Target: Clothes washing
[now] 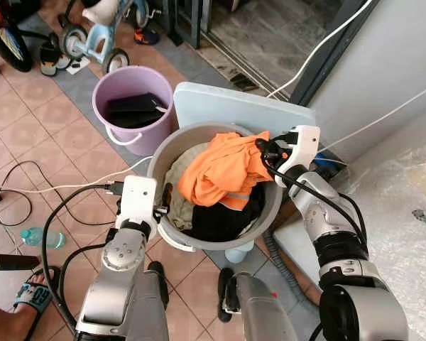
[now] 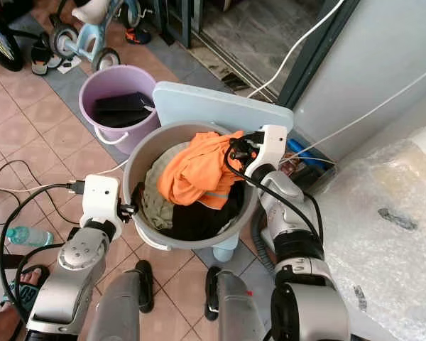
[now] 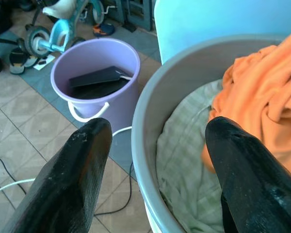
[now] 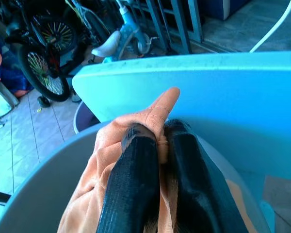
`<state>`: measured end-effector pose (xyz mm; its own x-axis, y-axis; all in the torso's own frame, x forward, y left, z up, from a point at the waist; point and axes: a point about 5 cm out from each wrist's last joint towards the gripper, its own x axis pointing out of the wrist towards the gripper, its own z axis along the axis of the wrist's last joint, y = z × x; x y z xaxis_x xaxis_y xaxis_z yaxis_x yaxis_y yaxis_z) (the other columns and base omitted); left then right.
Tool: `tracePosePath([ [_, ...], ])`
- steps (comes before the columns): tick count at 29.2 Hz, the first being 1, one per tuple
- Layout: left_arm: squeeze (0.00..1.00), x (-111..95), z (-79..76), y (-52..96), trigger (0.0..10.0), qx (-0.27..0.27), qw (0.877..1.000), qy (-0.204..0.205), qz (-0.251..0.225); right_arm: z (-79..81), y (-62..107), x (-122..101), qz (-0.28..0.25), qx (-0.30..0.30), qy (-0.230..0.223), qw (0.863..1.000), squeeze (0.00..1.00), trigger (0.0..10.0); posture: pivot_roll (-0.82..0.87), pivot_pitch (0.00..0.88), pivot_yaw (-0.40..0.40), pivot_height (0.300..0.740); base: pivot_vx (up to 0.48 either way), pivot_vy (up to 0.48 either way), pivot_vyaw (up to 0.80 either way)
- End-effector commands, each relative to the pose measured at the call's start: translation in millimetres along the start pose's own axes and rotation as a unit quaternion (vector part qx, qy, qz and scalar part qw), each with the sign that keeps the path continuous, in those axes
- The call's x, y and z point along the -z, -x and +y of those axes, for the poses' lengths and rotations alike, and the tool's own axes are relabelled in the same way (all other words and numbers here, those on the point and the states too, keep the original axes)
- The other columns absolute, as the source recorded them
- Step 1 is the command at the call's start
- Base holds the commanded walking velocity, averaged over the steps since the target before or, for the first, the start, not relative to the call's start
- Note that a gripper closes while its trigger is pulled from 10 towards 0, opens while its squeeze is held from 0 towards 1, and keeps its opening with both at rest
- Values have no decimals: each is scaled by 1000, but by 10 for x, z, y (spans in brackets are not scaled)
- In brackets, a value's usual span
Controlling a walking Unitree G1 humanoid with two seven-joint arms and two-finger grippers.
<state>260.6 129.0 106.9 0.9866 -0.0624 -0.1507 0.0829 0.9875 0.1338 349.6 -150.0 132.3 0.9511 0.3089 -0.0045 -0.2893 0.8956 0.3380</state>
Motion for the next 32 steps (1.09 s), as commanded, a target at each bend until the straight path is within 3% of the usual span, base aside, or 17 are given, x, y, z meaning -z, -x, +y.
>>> tracePosePath([
  [1,0,53,10,-3,10000,-4,1000,5,4,27,99,-178,-53,2,9,999,0,0,2,16,-6,740,0,0,0],
  [3,0,48,23,-56,10000,-7,1000,5,-3,82,313,-289,-108,4,38,993,0,0,-18,0,15,740,0,0,0],
  [6,0,3,-12,-134,10000,2,1000,6,-22,112,620,-424,-171,28,148,974,0,0,-45,0,39,740,0,0,0],
  [10,0,-104,-29,-215,10000,-8,998,10,-59,94,778,-496,-185,68,192,961,0,0,-65,0,54,740,0,0,0],
  [20,0,-166,-131,-294,10000,20,996,5,-84,106,821,-489,-170,85,212,959,0,0,-81,0,64,740,0,0,0],
  [32,0,-134,-108,-317,10000,13,997,3,-82,134,752,-469,-158,81,208,962,0,0,-67,0,62,740,-275,0,0],
])
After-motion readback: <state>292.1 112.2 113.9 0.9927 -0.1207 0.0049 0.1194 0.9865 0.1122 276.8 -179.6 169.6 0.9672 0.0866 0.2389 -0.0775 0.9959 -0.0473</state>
